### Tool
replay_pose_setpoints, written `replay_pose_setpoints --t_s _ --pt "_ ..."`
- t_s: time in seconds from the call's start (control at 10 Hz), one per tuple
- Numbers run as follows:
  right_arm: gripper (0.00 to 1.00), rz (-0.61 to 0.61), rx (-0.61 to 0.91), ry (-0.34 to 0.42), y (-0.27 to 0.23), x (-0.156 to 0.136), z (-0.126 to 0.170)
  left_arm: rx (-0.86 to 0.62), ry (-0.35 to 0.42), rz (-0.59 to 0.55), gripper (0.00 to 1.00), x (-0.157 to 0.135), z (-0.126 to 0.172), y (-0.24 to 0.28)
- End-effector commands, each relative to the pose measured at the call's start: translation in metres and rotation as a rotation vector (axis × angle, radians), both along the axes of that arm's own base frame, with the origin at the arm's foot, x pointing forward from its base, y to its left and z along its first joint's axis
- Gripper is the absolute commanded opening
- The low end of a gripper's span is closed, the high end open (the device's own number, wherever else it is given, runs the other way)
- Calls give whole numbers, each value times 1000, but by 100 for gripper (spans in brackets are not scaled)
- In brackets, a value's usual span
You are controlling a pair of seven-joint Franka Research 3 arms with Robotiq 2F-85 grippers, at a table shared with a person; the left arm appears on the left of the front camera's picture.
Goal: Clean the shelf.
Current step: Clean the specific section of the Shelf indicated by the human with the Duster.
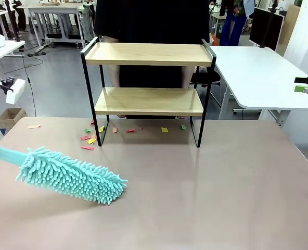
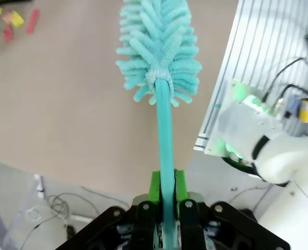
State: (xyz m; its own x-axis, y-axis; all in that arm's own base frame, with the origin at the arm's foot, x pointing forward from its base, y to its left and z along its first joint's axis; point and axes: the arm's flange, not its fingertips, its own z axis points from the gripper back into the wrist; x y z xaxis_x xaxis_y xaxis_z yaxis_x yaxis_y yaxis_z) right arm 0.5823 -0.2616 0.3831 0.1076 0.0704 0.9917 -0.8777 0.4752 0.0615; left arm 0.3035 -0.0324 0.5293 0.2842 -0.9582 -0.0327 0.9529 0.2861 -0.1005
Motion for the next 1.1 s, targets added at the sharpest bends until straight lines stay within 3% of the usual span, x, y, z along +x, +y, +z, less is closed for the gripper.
replay_pose_setpoints --t_s 0.0,1.0 --pt "100 3 -2 -7 3 1 4 -20 21 1 13 -2 1 -3" --pt "100 3 -2 -7 3 1 4 -20 21 1 13 -2 1 -3"
